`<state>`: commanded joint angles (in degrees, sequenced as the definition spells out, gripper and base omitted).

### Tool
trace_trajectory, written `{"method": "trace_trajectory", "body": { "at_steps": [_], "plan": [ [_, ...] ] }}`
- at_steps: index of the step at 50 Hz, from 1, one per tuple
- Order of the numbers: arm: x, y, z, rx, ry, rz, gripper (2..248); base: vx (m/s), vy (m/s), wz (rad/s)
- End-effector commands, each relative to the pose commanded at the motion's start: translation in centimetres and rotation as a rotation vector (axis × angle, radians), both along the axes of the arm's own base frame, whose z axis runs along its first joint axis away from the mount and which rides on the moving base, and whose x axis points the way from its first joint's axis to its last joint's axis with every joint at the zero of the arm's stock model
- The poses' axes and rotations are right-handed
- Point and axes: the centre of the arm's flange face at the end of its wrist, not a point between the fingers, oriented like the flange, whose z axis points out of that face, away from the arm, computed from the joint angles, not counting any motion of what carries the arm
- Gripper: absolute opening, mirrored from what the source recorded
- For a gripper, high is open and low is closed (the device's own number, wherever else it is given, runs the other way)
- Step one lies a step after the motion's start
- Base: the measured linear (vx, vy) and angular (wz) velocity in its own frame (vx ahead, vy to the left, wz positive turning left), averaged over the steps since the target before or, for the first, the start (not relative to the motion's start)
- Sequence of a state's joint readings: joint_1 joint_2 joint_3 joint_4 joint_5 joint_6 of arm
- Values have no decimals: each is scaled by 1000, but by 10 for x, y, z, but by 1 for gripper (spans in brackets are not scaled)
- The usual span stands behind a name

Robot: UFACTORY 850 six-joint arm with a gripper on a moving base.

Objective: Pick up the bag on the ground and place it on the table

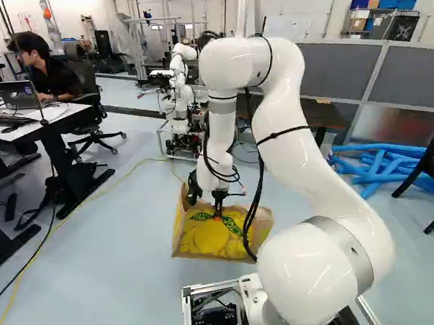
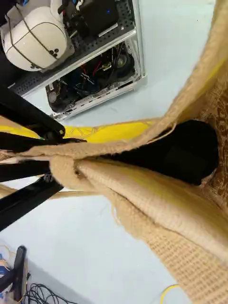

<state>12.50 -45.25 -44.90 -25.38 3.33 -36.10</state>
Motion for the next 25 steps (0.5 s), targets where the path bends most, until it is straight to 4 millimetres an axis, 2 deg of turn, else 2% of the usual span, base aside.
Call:
{"method": "trace_trajectory", "body": {
  "at_steps": [25],
  "plan": [
    [-25, -6, 37, -41, 37, -87, 22, 0, 0, 0]
  ]
}}
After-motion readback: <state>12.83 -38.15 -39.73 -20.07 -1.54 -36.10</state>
